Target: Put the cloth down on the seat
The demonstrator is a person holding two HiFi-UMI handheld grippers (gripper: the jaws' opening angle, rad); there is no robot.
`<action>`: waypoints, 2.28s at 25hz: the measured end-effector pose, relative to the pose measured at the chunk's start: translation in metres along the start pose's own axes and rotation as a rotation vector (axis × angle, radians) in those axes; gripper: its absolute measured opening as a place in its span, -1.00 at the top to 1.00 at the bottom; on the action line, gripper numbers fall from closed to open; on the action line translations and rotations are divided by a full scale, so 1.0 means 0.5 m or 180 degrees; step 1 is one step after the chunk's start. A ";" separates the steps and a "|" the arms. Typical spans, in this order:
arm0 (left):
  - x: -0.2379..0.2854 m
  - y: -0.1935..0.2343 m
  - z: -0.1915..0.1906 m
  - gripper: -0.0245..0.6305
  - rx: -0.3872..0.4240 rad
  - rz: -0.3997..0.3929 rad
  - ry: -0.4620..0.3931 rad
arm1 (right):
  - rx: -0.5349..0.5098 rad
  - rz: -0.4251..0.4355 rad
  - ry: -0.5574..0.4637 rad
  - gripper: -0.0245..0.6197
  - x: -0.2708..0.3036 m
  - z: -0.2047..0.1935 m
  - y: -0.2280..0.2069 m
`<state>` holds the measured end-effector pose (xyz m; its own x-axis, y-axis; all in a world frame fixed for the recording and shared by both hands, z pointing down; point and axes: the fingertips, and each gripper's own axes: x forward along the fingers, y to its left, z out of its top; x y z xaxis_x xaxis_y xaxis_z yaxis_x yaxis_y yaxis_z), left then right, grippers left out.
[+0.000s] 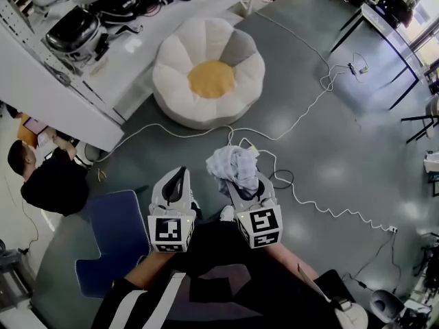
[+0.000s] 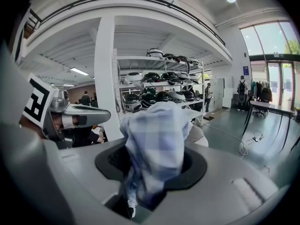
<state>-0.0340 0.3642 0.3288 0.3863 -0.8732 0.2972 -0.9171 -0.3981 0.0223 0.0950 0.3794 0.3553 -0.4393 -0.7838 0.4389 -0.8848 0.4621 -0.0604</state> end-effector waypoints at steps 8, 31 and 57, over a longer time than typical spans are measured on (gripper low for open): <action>0.038 0.053 0.020 0.93 0.0025 -0.0064 -0.0015 | 0.0031 -0.0086 -0.0024 0.33 0.049 0.043 0.001; 0.148 0.254 0.075 0.93 0.0011 -0.0270 -0.0193 | 0.0018 -0.0379 -0.0056 0.33 0.244 0.161 0.031; 0.208 0.378 0.087 0.93 0.0010 -0.0149 -0.0173 | 0.0005 -0.0323 -0.0022 0.32 0.380 0.209 0.041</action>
<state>-0.1629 0.1858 0.3224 0.4336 -0.8676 0.2435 -0.8976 -0.4396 0.0320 -0.0227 0.1965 0.3437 -0.3484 -0.8294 0.4367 -0.9250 0.3795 -0.0173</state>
